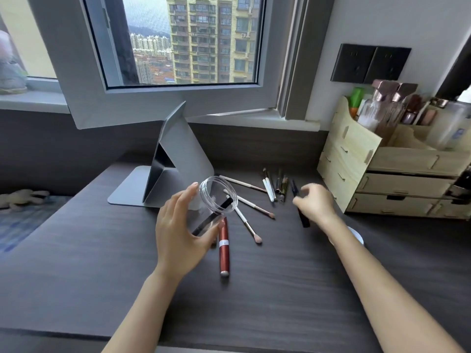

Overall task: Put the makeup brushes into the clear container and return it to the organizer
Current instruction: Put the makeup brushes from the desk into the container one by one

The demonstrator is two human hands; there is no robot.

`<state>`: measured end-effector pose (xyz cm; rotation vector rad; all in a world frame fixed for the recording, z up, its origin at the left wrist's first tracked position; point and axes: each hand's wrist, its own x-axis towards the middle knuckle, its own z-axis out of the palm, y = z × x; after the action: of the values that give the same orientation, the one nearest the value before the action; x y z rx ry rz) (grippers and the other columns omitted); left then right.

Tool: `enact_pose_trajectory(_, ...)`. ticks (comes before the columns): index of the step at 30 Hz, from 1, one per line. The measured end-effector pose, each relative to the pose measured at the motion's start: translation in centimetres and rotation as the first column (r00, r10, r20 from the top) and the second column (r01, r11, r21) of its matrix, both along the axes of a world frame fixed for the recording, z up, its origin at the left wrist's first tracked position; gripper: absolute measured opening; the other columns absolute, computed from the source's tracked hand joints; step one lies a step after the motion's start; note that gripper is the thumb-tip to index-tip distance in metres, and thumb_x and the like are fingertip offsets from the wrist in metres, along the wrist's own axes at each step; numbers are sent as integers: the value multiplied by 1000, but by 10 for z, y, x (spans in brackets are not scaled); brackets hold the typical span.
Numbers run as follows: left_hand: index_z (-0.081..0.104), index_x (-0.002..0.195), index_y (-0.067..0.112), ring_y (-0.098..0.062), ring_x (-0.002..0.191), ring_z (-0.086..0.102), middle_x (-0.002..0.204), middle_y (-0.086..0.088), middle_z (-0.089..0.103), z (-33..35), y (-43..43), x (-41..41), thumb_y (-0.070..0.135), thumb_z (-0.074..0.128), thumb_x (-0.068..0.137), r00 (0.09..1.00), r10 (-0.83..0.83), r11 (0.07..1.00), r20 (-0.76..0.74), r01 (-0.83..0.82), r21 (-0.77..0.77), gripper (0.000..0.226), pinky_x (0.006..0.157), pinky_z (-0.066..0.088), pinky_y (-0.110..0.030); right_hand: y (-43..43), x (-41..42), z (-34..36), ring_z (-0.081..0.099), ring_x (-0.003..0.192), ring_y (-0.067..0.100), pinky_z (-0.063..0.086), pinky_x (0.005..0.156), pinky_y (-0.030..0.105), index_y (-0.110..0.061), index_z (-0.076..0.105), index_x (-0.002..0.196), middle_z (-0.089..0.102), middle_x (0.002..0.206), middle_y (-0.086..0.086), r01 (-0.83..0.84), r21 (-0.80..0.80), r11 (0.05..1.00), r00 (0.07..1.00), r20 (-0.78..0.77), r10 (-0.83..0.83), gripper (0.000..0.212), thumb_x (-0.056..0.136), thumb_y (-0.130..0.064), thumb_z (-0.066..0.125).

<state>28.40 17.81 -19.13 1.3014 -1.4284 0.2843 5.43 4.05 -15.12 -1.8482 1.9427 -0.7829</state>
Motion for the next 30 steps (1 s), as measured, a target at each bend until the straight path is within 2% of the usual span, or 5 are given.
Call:
enact_pose_trajectory(3,44,128,18,-15,108,52,119,6,53,0,0,-1,25,79,60,1000,-4,1000,9,4,7,78,93,45,-39,46,4,43,62,53,12,52,47,22,-6,56,112,60,76,4,-133,-198,971,655,717,236,28,86,1,56)
enact_pose_trajectory(6,44,128,19,-16,109,53,120,6,53,1,0,-1,33,76,63,1000,-20,1000,25,19,10,74,93,44,-39,97,21,70,65,51,11,58,54,26,-13,53,87,62,73,3,-229,-436,870,402,772,492,21,84,7,57)
enact_pose_trajectory(17,45,127,19,-13,109,53,119,10,53,-2,0,-1,27,81,61,1000,-3,1000,22,3,-11,76,89,47,-39,111,73,6,51,84,19,39,77,25,-14,75,85,59,81,1,-465,-602,649,839,-66,540,41,89,-42,46)
enact_pose_trajectory(26,43,128,20,-6,111,48,122,5,54,1,1,3,34,78,64,995,74,997,-60,-75,-13,74,95,39,-20,98,62,-1,58,71,9,51,67,36,-17,69,84,59,72,-12,-248,-502,828,767,420,485,26,94,-28,48)
enact_pose_trajectory(30,42,129,22,-13,106,54,118,11,52,3,1,7,42,74,66,980,92,994,-177,-101,-42,75,91,46,-30,101,77,-18,64,80,20,47,73,32,-22,54,112,68,80,0,-448,-51,893,894,9,449,42,80,-48,63)
